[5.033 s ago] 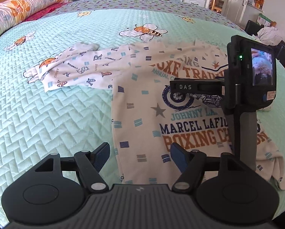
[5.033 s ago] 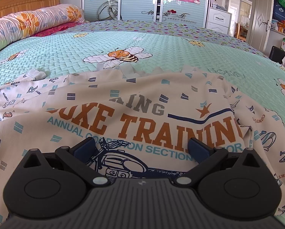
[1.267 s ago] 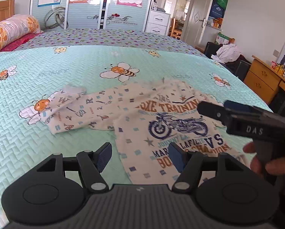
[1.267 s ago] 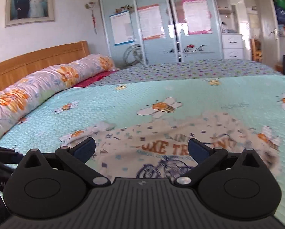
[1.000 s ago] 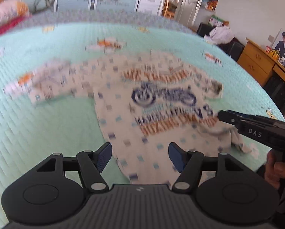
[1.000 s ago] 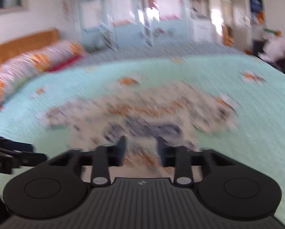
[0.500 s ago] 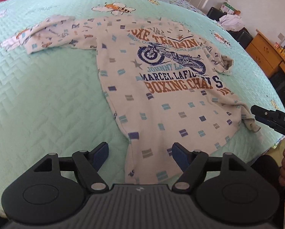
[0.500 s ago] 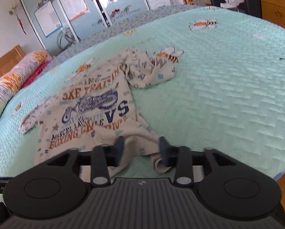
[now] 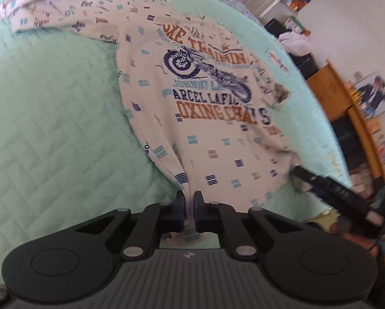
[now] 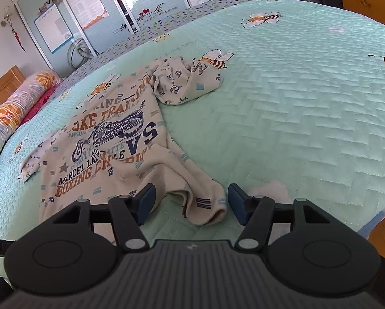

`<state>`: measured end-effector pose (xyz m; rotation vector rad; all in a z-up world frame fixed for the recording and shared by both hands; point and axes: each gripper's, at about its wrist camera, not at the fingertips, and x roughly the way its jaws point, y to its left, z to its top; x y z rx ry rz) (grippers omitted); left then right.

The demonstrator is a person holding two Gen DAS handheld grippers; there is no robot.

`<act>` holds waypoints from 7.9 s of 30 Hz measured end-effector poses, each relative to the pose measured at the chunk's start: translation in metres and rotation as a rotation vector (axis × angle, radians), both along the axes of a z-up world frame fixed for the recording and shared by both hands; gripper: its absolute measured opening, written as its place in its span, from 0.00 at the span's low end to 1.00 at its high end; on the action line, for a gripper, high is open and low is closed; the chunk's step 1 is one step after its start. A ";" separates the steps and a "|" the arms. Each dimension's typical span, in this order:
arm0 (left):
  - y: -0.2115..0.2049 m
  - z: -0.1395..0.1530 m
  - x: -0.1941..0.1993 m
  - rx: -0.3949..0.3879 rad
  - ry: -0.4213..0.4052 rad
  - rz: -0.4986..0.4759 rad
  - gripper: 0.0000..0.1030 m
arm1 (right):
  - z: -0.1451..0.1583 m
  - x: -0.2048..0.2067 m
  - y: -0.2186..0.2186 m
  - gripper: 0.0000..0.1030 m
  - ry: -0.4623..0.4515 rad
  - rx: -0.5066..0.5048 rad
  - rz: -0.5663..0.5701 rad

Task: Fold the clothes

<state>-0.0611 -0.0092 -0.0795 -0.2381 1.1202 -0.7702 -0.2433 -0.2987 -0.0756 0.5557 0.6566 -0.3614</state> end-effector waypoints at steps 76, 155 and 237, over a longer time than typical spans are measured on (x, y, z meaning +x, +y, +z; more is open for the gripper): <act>-0.115 0.007 0.311 0.392 -0.229 0.002 0.46 | 0.002 0.291 -0.111 0.29 0.156 -0.115 0.204; 0.024 0.045 0.135 -0.034 -0.094 0.172 0.58 | 0.024 -0.028 -0.220 0.51 -0.465 0.188 -0.725; 0.137 -0.013 0.034 -0.352 0.279 0.296 0.16 | 0.019 -0.059 -0.029 0.10 -0.129 0.423 -0.175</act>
